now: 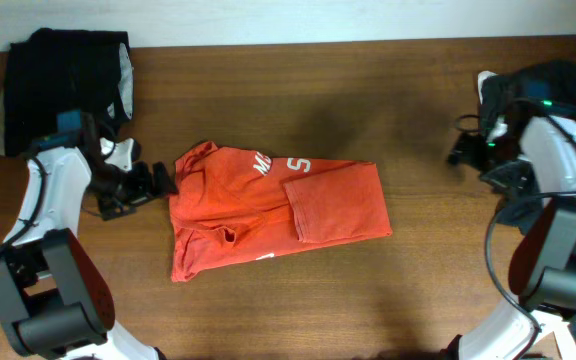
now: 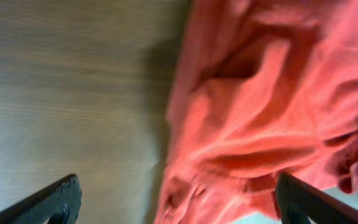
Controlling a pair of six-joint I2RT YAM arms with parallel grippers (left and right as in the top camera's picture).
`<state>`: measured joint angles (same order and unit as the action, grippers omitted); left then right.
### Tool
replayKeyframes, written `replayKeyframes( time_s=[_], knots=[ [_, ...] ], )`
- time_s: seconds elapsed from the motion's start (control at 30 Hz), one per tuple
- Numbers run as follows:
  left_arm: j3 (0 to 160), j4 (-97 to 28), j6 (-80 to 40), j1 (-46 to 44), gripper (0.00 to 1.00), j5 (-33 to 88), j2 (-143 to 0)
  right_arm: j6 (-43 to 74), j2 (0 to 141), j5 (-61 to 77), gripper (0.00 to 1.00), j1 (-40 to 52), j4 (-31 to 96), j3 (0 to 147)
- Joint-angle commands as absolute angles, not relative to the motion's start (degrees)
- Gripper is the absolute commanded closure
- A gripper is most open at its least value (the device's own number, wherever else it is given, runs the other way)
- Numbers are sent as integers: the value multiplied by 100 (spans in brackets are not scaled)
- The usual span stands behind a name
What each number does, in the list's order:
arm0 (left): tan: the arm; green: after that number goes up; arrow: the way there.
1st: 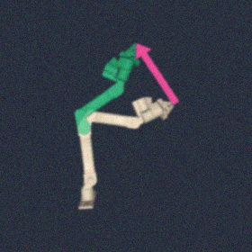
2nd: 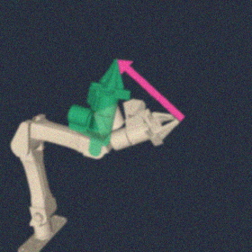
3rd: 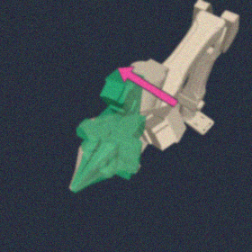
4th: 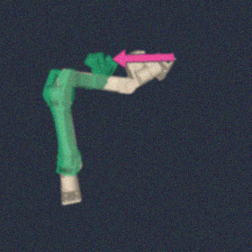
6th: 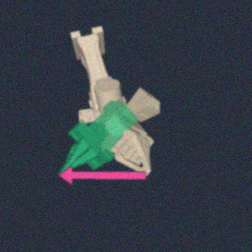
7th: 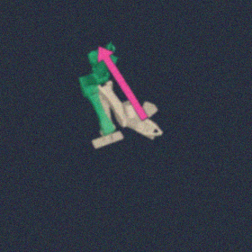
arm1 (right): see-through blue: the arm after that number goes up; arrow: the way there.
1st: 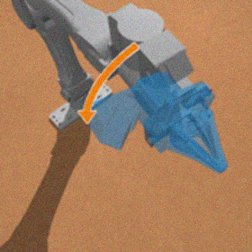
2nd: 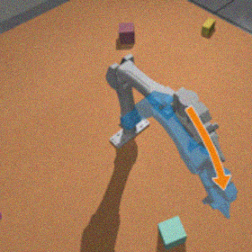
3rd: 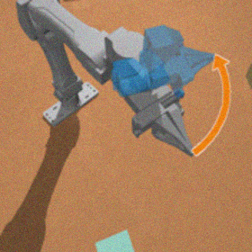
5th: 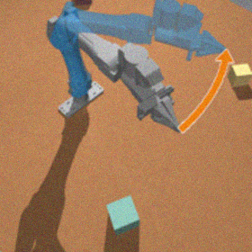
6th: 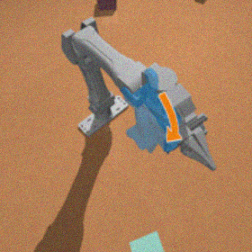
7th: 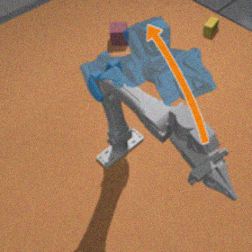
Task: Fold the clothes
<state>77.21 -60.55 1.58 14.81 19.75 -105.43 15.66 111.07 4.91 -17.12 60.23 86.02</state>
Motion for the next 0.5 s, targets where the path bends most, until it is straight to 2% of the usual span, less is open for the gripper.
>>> replayKeyframes(
  time_s=[0.0, 0.2, 0.4, 0.43, 0.47],
  knots=[
    [7054, -5516, 462, 1387, 1, 2982, -10543, 1592, 11004, 593, 1, -2099, 6055, 8685],
    [6410, -4936, 460, 1275, 1, 3242, -10652, 1592, 11004, 596, 1, -2252, 6062, 8683],
    [6320, -4606, 368, 786, 2, 3371, -11133, 1592, 11004, 589, 1, -2252, 6060, 8685],
    [6320, -4584, 368, 681, 11, 3369, -11194, 1592, 11004, 589, 1, -2252, 6062, 8685],
    [6320, -4543, 368, 593, 49, 3367, -11231, 1592, 11004, 589, 1, -2252, 6062, 8685]
  ],
)
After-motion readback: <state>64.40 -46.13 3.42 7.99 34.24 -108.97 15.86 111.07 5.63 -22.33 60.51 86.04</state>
